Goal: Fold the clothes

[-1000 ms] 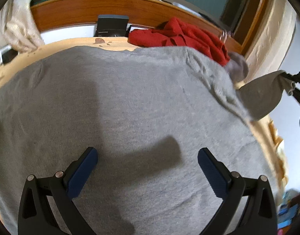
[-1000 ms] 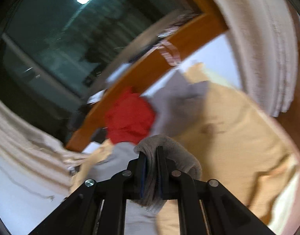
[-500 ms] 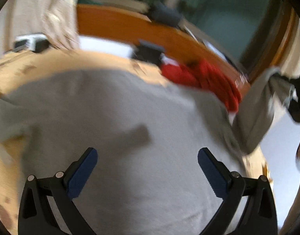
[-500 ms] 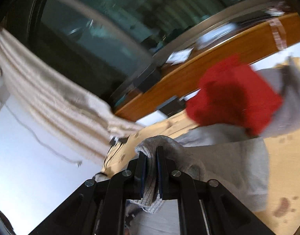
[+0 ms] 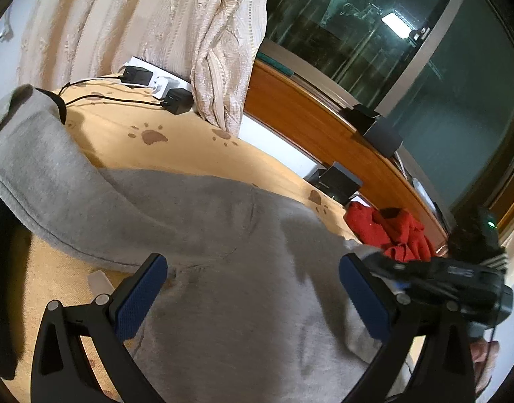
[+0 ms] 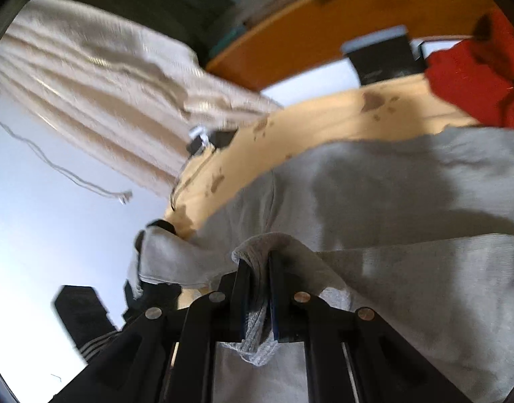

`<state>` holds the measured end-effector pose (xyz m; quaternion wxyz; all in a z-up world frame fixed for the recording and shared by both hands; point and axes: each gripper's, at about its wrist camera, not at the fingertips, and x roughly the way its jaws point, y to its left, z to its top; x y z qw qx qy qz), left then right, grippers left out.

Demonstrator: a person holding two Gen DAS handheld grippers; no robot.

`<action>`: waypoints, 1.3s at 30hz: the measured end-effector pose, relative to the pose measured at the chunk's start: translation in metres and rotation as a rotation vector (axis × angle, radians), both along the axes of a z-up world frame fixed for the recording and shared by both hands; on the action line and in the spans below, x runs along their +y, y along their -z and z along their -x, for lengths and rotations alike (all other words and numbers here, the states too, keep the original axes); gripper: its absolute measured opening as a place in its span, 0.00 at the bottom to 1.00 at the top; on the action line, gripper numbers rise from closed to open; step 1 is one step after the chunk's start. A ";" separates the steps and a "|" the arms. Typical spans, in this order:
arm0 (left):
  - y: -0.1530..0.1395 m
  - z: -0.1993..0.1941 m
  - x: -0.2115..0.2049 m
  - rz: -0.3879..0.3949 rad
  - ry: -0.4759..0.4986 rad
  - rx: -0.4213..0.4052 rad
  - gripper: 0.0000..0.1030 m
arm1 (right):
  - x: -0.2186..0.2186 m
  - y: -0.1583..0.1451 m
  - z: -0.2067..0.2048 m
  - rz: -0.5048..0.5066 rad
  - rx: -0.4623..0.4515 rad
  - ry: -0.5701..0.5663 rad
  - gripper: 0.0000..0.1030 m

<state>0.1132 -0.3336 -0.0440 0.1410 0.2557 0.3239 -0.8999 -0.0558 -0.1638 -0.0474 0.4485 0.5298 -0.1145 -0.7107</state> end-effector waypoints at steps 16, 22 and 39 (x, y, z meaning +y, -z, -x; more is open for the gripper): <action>0.036 0.020 -0.009 -0.128 0.068 -0.102 1.00 | 0.019 0.015 0.011 0.172 -0.092 -0.011 0.72; 0.035 0.026 0.000 -0.273 0.256 0.011 1.00 | 0.078 0.014 -0.016 0.120 0.005 0.061 0.72; 0.048 0.090 0.012 -0.468 0.387 -0.067 0.92 | 0.167 0.032 -0.058 0.135 0.220 0.220 0.72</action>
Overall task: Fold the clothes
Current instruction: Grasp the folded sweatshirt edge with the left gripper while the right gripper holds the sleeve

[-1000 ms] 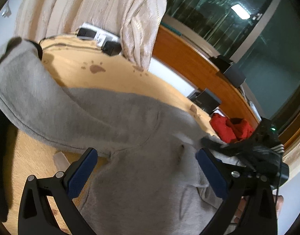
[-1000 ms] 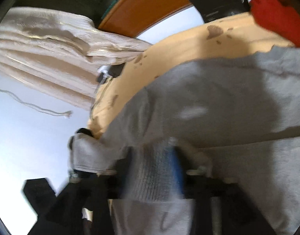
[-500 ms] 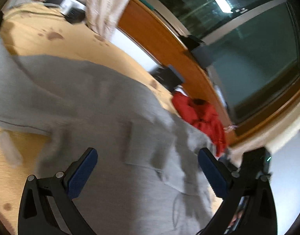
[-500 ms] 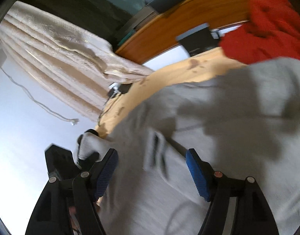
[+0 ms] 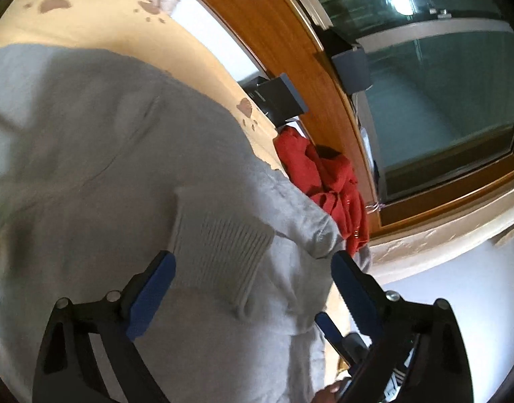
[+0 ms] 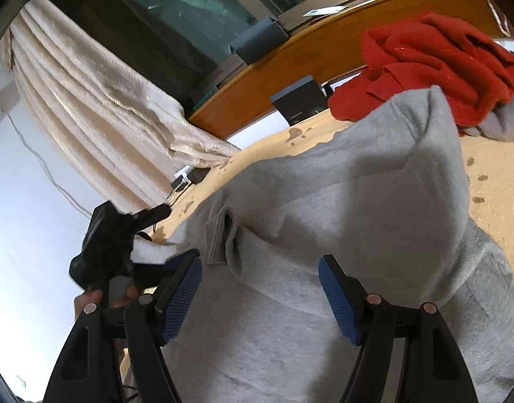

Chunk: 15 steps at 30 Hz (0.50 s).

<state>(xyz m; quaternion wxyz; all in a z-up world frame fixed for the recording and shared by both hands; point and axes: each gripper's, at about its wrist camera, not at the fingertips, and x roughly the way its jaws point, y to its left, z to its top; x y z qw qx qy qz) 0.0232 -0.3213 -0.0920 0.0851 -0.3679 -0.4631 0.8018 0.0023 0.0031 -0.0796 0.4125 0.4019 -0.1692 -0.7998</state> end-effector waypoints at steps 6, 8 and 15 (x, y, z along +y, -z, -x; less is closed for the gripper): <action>0.010 0.014 0.000 0.110 -0.010 -0.047 0.91 | 0.011 0.006 0.002 0.010 0.001 0.019 0.72; 0.014 0.015 -0.001 0.058 0.015 -0.019 0.91 | 0.014 0.005 0.003 0.015 0.009 0.033 0.72; 0.023 0.022 0.005 0.041 0.095 -0.054 0.05 | 0.020 0.007 0.005 -0.002 0.025 0.072 0.72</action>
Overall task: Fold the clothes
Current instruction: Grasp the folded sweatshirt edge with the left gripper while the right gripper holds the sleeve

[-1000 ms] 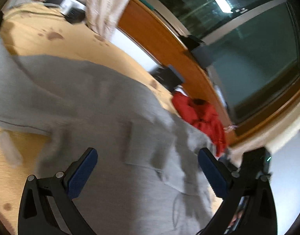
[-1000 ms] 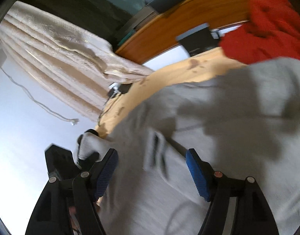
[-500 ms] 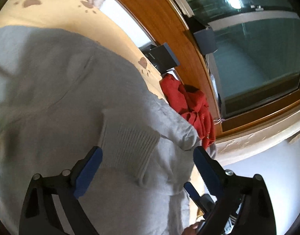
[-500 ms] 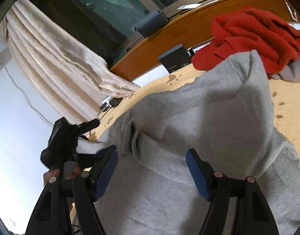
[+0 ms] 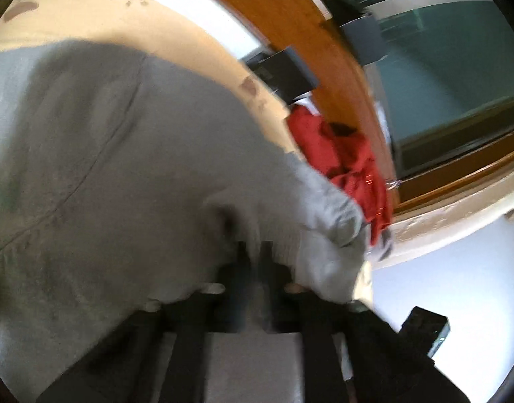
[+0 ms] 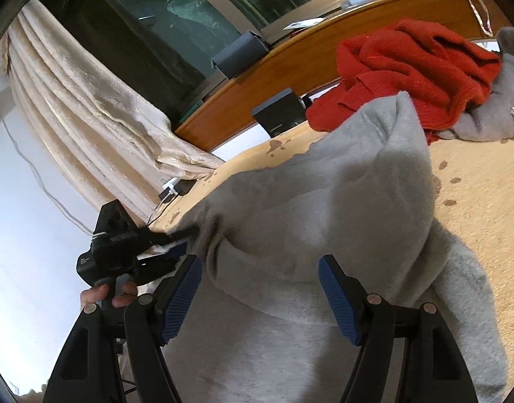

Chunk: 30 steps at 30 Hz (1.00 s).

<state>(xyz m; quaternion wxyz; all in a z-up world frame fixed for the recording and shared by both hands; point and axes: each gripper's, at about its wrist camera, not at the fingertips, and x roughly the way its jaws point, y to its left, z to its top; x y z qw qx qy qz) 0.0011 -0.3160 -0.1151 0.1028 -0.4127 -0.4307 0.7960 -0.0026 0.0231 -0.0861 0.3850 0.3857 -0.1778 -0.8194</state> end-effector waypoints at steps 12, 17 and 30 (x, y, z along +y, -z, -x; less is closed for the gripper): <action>-0.066 -0.017 -0.018 0.358 0.152 0.020 0.05 | 0.015 0.002 0.005 -0.012 0.003 0.089 0.72; -0.099 -0.029 -0.018 0.556 0.268 0.049 0.05 | 0.016 0.007 0.009 -0.021 -0.020 0.108 0.72; -0.060 -0.036 -0.025 0.794 0.322 -0.144 0.09 | 0.041 0.010 0.014 -0.025 -0.017 0.263 0.72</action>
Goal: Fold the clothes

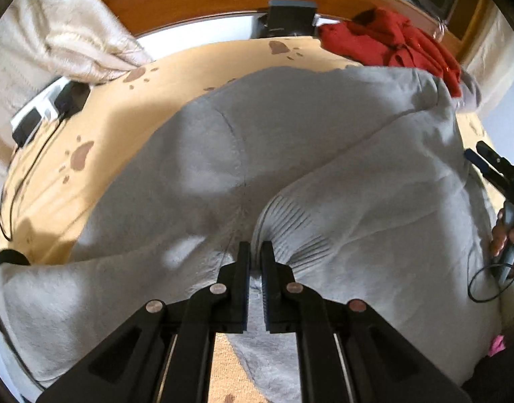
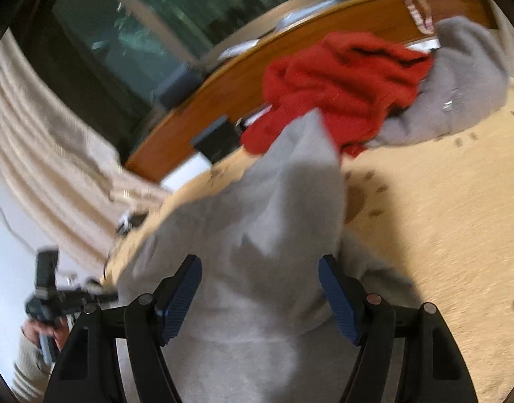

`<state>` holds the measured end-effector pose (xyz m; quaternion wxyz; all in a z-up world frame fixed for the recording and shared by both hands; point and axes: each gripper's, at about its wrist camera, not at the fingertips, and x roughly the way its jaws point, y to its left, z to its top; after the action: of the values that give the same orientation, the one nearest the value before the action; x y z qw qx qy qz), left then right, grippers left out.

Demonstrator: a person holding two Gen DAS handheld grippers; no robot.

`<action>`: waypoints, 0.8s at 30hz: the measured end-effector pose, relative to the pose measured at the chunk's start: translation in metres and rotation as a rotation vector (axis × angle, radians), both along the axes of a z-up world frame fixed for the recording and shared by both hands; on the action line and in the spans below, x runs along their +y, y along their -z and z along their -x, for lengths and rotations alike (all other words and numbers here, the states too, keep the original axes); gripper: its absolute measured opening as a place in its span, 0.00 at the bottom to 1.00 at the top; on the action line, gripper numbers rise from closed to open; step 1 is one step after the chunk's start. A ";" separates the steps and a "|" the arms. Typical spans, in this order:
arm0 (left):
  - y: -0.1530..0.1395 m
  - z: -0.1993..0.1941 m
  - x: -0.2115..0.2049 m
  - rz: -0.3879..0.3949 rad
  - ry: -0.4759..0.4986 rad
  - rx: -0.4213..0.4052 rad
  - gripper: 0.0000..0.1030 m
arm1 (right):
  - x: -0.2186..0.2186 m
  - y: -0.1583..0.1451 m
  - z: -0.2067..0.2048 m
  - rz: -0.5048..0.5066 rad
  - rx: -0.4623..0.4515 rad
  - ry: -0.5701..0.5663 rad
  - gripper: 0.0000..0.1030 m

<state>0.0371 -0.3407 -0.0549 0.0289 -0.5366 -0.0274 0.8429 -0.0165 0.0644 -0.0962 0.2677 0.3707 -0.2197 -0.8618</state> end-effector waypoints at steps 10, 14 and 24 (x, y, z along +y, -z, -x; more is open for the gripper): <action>0.009 0.001 -0.022 -0.254 -0.068 0.055 0.67 | 0.009 0.010 0.010 0.043 -0.069 0.053 0.73; 0.020 0.002 -0.027 -0.326 -0.133 0.063 0.77 | 0.008 0.011 0.009 0.046 -0.067 0.045 0.75; 0.031 -0.002 -0.024 -0.316 -0.197 0.095 0.04 | 0.006 0.011 0.009 0.052 -0.069 0.035 0.75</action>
<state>0.0387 -0.3647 -0.0859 0.0314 -0.4799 -0.2105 0.8511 -0.0255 0.0705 -0.1071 0.2543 0.3892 -0.2575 -0.8471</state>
